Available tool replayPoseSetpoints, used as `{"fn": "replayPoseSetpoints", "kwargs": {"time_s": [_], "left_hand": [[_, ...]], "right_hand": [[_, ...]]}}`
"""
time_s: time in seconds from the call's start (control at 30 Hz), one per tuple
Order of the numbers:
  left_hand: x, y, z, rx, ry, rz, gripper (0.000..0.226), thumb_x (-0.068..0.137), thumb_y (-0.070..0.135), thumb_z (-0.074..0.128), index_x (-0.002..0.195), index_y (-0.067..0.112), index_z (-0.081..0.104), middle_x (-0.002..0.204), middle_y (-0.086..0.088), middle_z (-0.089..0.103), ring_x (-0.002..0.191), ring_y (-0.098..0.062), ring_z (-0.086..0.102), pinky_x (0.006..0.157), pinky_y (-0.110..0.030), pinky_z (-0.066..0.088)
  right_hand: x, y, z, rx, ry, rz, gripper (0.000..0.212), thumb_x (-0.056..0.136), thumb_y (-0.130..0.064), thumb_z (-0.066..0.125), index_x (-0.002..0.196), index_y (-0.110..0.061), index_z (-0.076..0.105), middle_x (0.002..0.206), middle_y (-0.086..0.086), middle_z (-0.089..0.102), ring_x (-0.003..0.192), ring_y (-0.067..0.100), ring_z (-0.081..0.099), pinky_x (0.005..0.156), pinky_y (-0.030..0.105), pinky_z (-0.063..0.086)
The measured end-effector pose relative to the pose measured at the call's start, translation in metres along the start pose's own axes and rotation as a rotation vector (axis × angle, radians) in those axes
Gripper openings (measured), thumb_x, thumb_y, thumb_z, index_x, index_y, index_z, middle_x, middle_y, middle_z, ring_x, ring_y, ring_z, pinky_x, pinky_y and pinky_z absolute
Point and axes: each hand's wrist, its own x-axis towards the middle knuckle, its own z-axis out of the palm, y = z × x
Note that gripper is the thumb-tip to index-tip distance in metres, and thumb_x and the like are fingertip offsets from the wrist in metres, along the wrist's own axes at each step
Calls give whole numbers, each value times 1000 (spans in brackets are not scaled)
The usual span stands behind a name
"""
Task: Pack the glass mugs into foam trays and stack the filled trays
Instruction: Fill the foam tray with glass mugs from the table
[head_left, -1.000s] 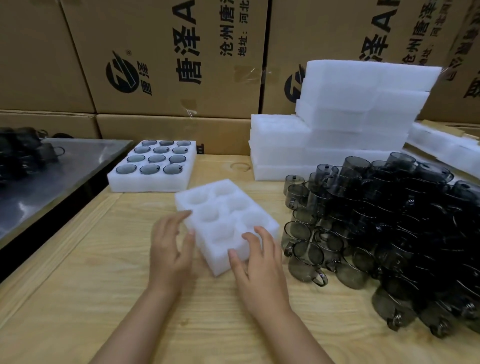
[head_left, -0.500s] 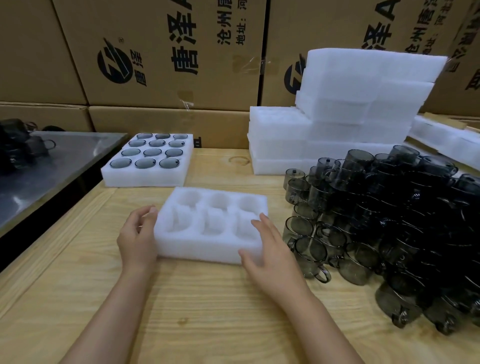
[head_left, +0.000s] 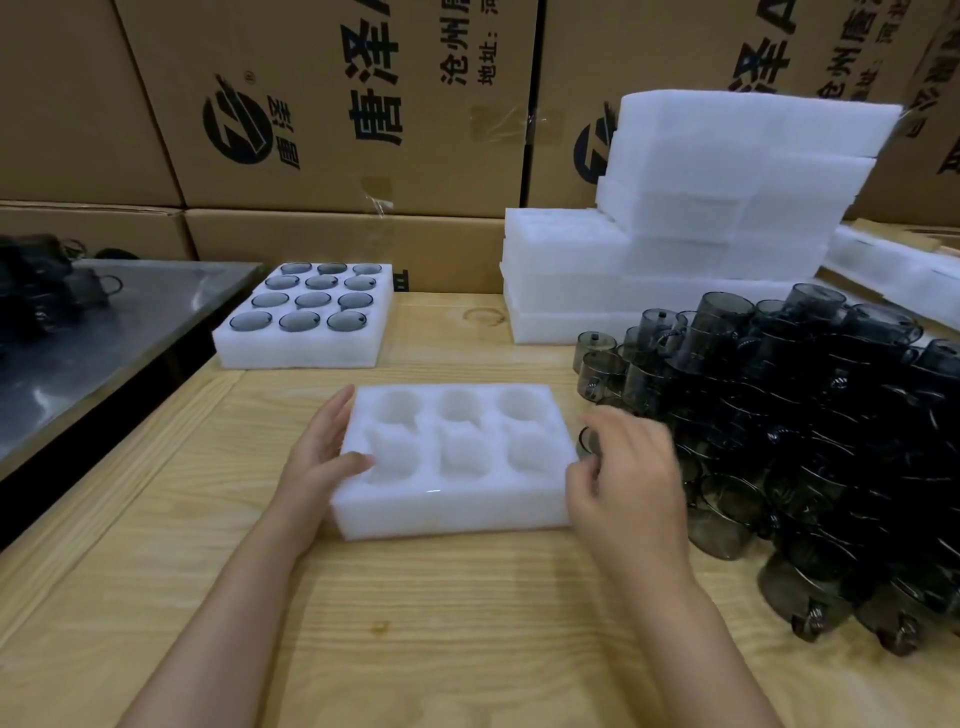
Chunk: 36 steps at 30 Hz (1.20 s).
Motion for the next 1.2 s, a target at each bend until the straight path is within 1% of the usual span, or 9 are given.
{"fn": "replayPoseSetpoints", "kwargs": {"time_s": [0.1,0.17,0.33,0.53,0.67,0.8,0.9,1.0,1.2], "left_hand": [[1,1,0,61,-54,-37,88,56,9,55,136,42,39,125,29,51,113,7,54,83,-19,44],[2,3,1,65,-94,-58,91,55,10,51,138,42,36,126,34,47,114,13,50,84,-18,42],[1,8,4,2,-99,-70,77,67,11,58,137,34,38,116,33,53,98,18,57,69,-6,47],[3,2,3,-5,-104,-74,69,61,8,60,127,27,52,120,13,62,97,1,65,69,-13,51],[2,4,2,-47,-95,-62,62,60,8,59,120,24,58,125,0,61,103,-9,64,73,-19,52],[-4,18,6,146,109,99,52,64,13,56,116,16,60,128,-8,59,120,-19,52,96,-23,41],[-15,36,18,470,301,384,34,75,20,58,109,19,63,112,2,66,109,-8,59,96,-17,42],[-30,52,54,604,51,508,36,79,39,60,114,31,57,111,15,64,103,4,57,95,-14,40],[-21,55,124,731,-326,405,55,86,33,68,134,36,41,123,20,57,109,-1,54,91,-20,42]], "right_hand": [[-1,14,-13,-203,-25,73,14,74,-10,58,84,-8,67,122,11,60,119,36,42,98,45,33],[-6,28,-15,-357,-256,110,17,82,-30,55,84,-17,66,146,8,38,140,30,8,113,41,-1],[-14,47,-22,-598,-488,-4,42,91,-53,33,104,-29,64,159,5,3,135,30,-33,99,42,-39],[-12,39,-36,-545,-530,-32,36,95,-48,40,105,-28,68,149,-4,35,144,27,-1,111,40,-23],[-10,35,-52,-248,-392,-6,35,88,-30,58,56,-25,46,130,-7,56,136,19,32,116,35,12],[5,26,-59,190,-246,210,47,82,-21,65,42,-15,42,91,-13,69,79,-7,58,67,8,37],[19,19,-51,357,-246,319,36,83,-30,66,54,-10,61,78,-10,67,71,3,59,69,23,46],[29,8,-33,398,-251,353,43,87,-41,60,68,-3,68,77,3,67,76,21,61,72,37,48],[37,-12,-10,397,-245,284,34,90,-46,51,58,-39,55,80,-13,60,78,-5,54,63,6,33]]}}
